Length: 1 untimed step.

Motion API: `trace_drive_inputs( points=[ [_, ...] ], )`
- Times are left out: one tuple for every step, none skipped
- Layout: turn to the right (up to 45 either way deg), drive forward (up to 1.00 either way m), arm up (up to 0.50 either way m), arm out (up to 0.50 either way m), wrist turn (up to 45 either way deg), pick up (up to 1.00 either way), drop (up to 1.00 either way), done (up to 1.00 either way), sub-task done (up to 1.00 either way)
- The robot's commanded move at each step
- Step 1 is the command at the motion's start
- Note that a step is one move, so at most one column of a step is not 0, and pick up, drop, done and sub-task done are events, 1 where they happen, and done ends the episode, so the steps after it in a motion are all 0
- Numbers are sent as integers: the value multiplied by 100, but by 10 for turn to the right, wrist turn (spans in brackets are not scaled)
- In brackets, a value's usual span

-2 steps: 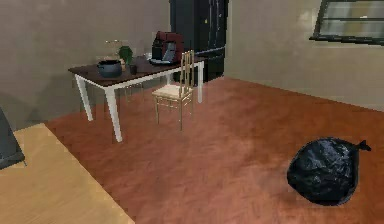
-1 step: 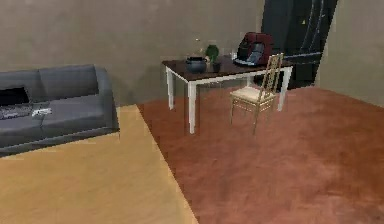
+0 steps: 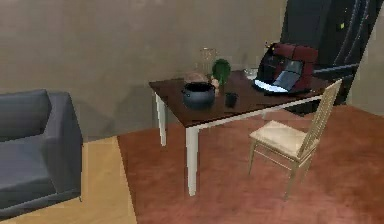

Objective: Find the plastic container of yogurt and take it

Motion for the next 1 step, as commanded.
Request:
trace_drive_inputs(
  points=[
    [-30,0,0,0,0,0,0,0,0]
  ],
)
